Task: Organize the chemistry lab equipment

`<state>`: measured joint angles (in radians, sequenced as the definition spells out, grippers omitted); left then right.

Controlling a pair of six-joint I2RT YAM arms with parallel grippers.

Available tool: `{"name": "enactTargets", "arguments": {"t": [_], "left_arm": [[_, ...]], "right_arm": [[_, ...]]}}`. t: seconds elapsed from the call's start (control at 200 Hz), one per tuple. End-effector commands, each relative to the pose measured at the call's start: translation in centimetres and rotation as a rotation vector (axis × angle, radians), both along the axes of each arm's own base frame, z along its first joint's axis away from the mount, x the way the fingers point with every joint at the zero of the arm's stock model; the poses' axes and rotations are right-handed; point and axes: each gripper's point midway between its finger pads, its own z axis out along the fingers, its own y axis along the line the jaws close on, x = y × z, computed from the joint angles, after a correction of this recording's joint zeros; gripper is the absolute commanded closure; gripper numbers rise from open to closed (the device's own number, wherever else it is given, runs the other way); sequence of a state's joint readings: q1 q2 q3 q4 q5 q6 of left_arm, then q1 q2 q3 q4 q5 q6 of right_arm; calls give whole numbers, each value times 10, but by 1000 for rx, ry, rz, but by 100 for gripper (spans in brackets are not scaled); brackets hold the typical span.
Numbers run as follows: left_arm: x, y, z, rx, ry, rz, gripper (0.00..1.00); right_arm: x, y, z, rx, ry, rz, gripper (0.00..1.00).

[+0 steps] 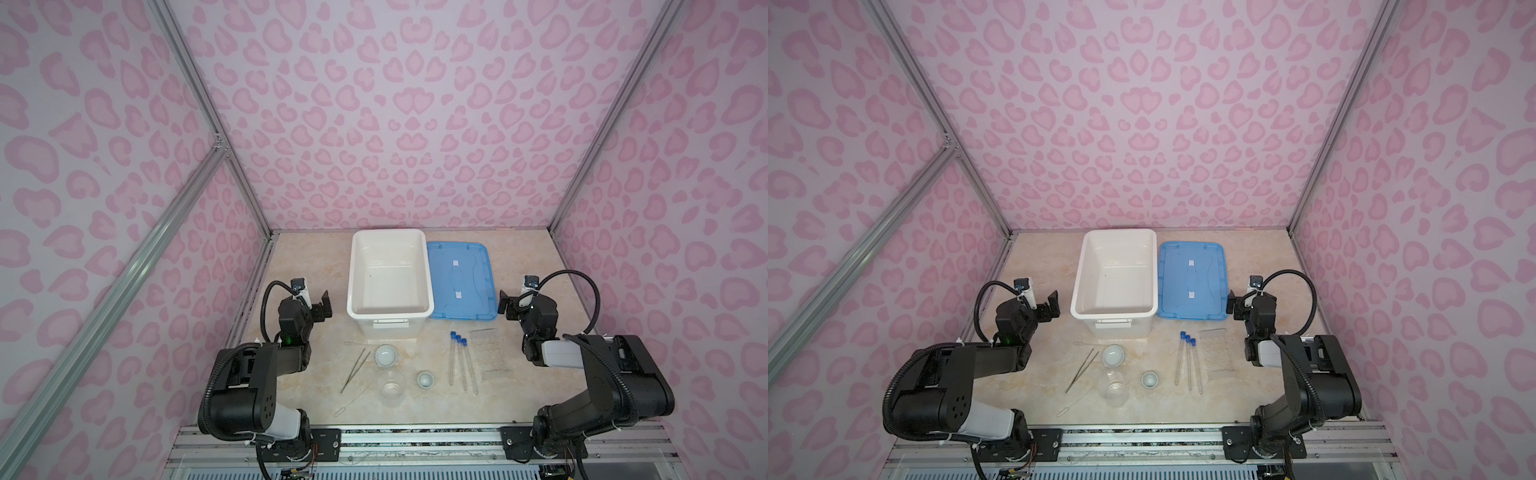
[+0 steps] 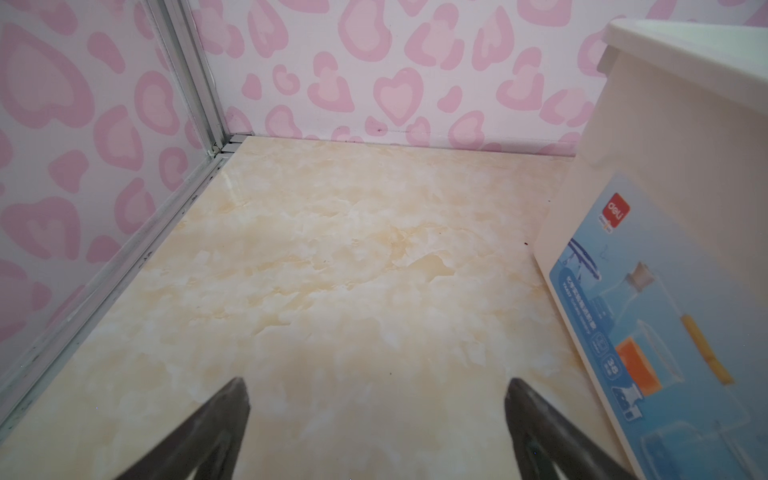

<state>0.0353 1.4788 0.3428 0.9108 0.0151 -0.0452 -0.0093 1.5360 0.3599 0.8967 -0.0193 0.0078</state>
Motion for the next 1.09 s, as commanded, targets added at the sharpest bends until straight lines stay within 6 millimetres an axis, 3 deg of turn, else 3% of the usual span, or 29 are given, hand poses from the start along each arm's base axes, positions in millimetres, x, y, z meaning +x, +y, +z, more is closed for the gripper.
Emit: {"name": "enactTargets", "arguments": {"t": [0.0,0.525,0.605,0.855,1.01,1.09], "left_arm": [[2,1,12,8,-45,3,3],[1,1,12,7,-49,4,3],[1,11,15,1,-46,63,3],[-23,42,58,-82,-83,283,3],[-29,28,102,-335,-108,266,3],[-31,6,127,-424,-98,161,3]], "right_arm": [[2,-2,7,-4,-34,-12,0],[2,-3,8,-3,-36,-14,0],[1,-1,12,-3,-54,-8,0],[-7,0,53,37,-42,-14,0],[-17,8,87,235,-31,-32,0],[-23,16,101,349,-2,-26,0]]}}
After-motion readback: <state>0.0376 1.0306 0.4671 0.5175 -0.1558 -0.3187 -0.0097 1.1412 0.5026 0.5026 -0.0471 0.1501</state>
